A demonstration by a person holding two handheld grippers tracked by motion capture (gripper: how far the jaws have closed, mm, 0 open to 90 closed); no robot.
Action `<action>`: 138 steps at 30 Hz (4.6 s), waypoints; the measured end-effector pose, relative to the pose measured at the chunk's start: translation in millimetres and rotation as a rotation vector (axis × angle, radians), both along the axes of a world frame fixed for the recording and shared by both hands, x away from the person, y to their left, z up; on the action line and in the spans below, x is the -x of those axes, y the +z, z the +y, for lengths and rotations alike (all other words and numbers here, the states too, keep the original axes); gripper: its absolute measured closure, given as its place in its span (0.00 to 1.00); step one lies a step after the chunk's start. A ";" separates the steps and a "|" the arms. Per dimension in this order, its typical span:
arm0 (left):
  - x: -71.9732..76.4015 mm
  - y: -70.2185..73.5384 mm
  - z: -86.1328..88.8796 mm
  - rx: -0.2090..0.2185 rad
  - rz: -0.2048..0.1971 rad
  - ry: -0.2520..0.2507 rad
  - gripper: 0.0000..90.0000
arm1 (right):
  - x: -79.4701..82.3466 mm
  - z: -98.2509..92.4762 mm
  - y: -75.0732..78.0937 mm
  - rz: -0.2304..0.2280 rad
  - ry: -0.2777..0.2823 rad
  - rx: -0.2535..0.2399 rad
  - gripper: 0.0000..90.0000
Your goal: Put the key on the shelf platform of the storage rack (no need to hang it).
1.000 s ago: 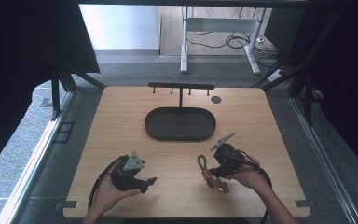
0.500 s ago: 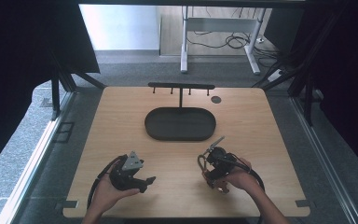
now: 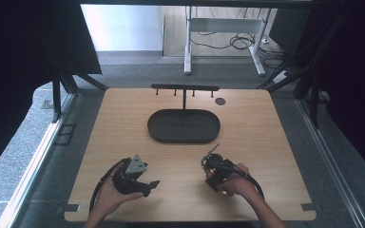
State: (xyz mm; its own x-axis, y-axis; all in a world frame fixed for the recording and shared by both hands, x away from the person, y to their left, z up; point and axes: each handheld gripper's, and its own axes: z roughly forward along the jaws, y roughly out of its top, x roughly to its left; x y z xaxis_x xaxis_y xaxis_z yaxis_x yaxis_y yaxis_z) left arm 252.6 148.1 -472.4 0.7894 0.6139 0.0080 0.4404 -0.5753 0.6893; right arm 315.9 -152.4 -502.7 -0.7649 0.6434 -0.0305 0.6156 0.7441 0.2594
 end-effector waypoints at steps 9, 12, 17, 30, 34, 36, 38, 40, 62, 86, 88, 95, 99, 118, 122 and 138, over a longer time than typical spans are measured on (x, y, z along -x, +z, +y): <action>0.0 0.1 -1.6 0.002 -0.004 -0.006 0.28 | -5.9 -3.1 0.8 0.025 -0.021 -0.020 0.72; -0.6 -0.4 -2.3 -0.002 -0.003 -0.006 0.28 | -7.1 -5.8 1.2 0.037 -0.021 -0.023 0.74; -1.1 -0.7 -2.7 -0.003 -0.003 -0.003 0.28 | -7.4 -6.1 3.5 0.050 0.001 -0.026 0.74; -0.7 -0.4 -4.3 -0.002 -0.004 -0.005 0.28 | -1.2 -18.0 54.7 -0.029 0.022 -0.074 0.74; -1.1 -1.0 -5.0 -0.006 -0.002 -0.008 0.28 | 0.2 -22.5 65.0 -0.043 0.024 -0.081 0.74; -1.7 -1.7 -5.2 -0.008 0.001 -0.009 0.28 | 0.9 -26.1 72.3 -0.054 0.027 -0.086 0.74; -2.0 -2.3 -4.7 -0.008 0.003 -0.006 0.28 | 0.7 -28.1 75.5 -0.060 0.027 -0.085 0.74; -2.0 -2.1 -4.4 -0.007 0.002 -0.007 0.28 | -0.1 -30.2 78.1 -0.066 0.028 -0.085 0.74; -3.1 -3.3 -3.9 -0.010 0.006 -0.006 0.28 | -19.3 -32.6 101.9 -0.100 0.017 -0.109 0.74; -4.8 -8.0 -7.3 -0.024 0.023 -0.014 0.28 | -48.4 -20.2 110.9 -0.091 0.037 -0.076 0.74; -4.8 -8.1 -7.5 -0.025 0.023 -0.015 0.28 | -49.8 -19.6 111.5 -0.088 0.037 -0.080 0.74; -4.9 -7.8 -6.8 -0.025 0.022 -0.015 0.28 | -59.3 -16.4 113.4 -0.086 0.037 -0.080 0.74; -4.9 -7.7 -6.8 -0.024 0.022 -0.016 0.28 | -65.5 -14.7 112.3 -0.081 0.047 -0.089 0.74; -4.8 -4.3 -3.4 -0.017 0.012 -0.015 0.28 | -87.2 -7.0 117.3 -0.075 0.032 -0.094 0.74; -4.7 -4.4 -3.8 -0.015 0.012 -0.015 0.28 | -89.2 -4.8 120.8 -0.077 0.039 -0.088 0.74; -4.2 -1.4 -2.6 -0.011 0.004 -0.016 0.28 | -104.1 6.8 127.7 -0.090 0.041 -0.072 0.74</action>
State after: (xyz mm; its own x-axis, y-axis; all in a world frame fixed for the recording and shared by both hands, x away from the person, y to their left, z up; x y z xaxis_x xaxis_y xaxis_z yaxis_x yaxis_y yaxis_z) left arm 256.8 145.5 -473.8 0.7990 0.6013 0.0116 0.4341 -0.5900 0.6808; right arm 420.0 -145.7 -375.0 -0.7869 0.6146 -0.0546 0.5569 0.7456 0.3660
